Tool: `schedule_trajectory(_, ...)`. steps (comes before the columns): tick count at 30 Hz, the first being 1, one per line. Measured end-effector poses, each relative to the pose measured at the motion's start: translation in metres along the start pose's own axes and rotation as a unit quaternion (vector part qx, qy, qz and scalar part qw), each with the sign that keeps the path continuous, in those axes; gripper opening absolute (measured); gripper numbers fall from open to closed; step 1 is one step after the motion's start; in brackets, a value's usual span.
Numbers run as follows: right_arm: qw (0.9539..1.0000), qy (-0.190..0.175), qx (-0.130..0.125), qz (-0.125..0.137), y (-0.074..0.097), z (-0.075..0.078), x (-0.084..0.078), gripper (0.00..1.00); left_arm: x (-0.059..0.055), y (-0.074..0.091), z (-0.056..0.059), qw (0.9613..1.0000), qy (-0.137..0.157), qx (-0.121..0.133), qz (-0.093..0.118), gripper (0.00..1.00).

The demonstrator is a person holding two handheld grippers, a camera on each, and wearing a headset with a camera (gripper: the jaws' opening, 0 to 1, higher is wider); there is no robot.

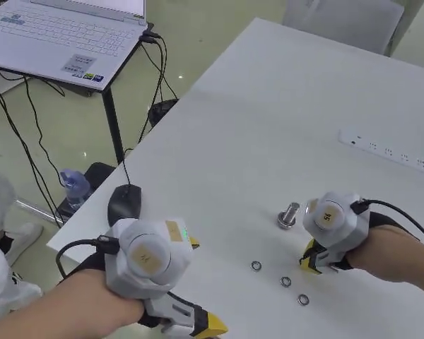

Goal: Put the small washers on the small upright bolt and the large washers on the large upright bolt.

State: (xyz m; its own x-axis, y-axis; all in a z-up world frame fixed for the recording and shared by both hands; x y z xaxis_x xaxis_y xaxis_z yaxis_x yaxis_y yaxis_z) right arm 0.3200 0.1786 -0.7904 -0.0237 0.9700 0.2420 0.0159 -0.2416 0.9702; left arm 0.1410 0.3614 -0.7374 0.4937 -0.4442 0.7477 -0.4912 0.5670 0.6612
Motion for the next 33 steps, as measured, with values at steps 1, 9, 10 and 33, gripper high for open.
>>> schedule_trajectory(1, 1.0000, -0.004, -0.001, 0.001, 0.003, 0.000, -0.001, 0.13, 0.001, 0.000, 0.000, 1.0000, -0.001, 0.000, 0.001, 0.78)
schedule_trajectory(9, 0.9996, -0.025, -0.009, 0.010, 0.029, -0.004, -0.014, 0.13, 0.005, -0.004, -0.001, 1.0000, -0.005, -0.005, 0.003, 0.78)
schedule_trajectory(10, 0.9995, -0.026, -0.011, 0.009, 0.034, -0.004, -0.017, 0.13, 0.006, -0.005, -0.001, 1.0000, -0.005, -0.006, 0.003, 0.78)
schedule_trajectory(33, 0.9946, -0.087, -0.057, 0.012, 0.082, 0.029, -0.057, 0.13, 0.021, -0.017, -0.007, 0.9997, -0.018, -0.010, 0.015, 0.84)
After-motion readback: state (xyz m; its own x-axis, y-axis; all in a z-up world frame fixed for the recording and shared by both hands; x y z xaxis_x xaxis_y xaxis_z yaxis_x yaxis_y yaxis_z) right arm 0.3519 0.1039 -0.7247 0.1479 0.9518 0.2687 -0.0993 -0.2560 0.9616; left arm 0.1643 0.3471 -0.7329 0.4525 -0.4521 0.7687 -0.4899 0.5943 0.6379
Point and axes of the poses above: the centre of the closed fingertips' face, and the gripper's own axes: y roughly backward along the fingers, z roughly to its right, x roughly out of its top, the point moved 8 cm from there along y, roughly backward along the fingers, and after that the axes turned 3 degrees about -y, right-handed, at the moved point
